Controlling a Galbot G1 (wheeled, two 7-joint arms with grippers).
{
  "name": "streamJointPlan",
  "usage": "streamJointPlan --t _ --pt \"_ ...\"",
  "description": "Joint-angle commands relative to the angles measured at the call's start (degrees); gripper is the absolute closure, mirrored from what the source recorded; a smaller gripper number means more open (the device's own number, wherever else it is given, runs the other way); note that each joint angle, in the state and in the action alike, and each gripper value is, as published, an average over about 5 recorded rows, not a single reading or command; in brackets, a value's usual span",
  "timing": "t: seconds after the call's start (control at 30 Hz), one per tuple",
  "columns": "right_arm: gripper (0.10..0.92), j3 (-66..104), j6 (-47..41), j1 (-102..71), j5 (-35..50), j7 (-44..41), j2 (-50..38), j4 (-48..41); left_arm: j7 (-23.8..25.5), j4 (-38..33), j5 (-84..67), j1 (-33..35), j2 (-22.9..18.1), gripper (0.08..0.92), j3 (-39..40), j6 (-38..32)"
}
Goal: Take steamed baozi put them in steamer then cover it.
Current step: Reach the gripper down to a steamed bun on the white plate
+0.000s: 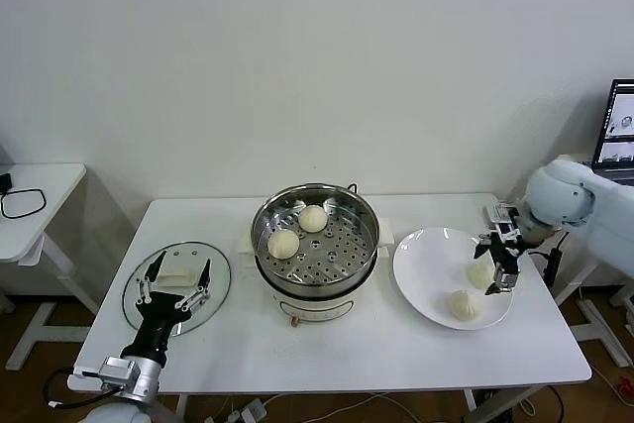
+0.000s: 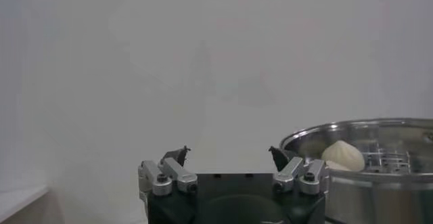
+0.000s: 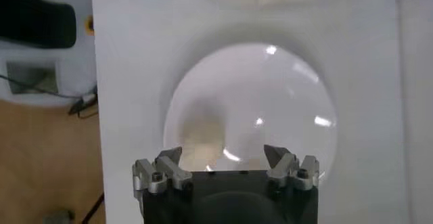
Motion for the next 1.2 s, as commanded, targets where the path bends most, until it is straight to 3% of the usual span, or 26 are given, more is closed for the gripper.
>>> streamJointPlan --t 0.03,0.83,0.93,1.1,1.2 --pt "0.203 10.97 2.91 -15.07 -7.07 1.26 3.14 -6.87 -0.11 0.22 0.12 -0.26 0.02 0.177 0.09 0.02" --pt "0.203 10.63 2.49 -15.98 -6.42 1.26 8.96 -10.28 -0.21 2.19 0.50 -1.41 0.00 0.177 0.23 0.00" --pt "0.235 10.70 2.33 -15.92 -6.31 1.22 9.07 -10.32 -0.24 2.22 0.50 -1.48 -0.04 0.177 0.33 0.00" --pt "0.356 10.71 2.30 -15.69 -6.30 1.12 8.88 -10.28 -0.27 2.28 0.51 -1.52 -0.06 0.177 0.33 -0.02" --pt "0.379 10.71 2.27 -15.41 -6.16 1.08 8.63 -10.11 -0.28 2.23 0.52 -1.54 -0.09 0.177 0.40 -0.02"
